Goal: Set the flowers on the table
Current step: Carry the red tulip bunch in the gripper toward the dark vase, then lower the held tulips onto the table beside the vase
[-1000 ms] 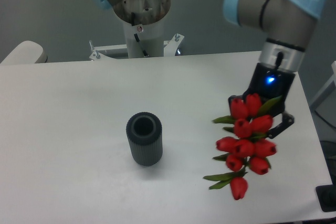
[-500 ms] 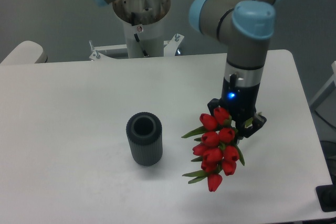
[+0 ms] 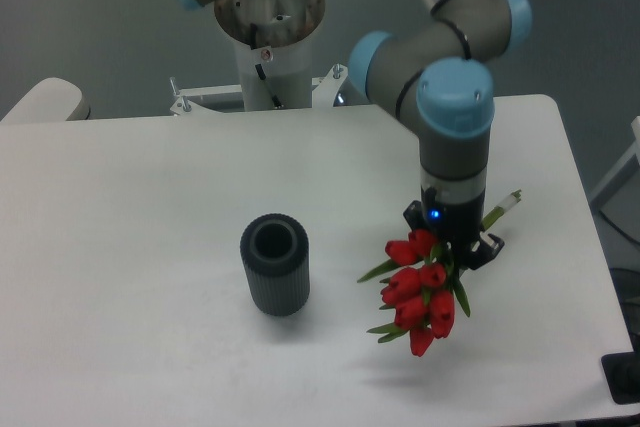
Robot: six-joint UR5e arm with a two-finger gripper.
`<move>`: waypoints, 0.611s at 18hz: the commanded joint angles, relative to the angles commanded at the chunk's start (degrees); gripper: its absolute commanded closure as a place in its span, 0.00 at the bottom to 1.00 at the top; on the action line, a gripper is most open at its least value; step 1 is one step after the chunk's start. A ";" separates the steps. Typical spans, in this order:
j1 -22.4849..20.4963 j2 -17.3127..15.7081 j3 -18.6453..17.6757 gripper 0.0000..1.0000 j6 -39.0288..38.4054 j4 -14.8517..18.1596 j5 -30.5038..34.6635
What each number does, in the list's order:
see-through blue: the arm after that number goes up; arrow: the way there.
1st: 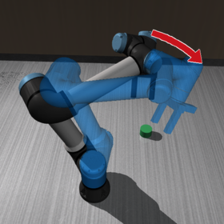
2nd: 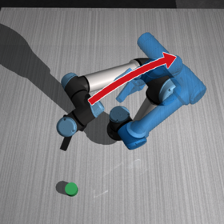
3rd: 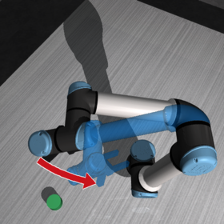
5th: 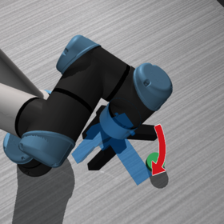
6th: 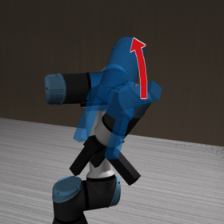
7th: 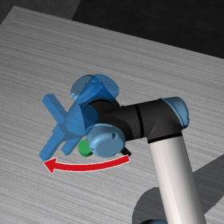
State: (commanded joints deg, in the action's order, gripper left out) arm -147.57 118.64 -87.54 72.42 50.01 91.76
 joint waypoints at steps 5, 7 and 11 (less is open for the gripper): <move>-0.70 2.64 0.62 0.69 0.00 0.18 0.18; -0.79 3.08 0.27 0.69 -0.09 0.09 0.18; -0.88 3.70 -0.43 0.69 -0.09 0.09 2.63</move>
State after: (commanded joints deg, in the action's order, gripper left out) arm -148.45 122.34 -87.98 72.33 50.10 94.38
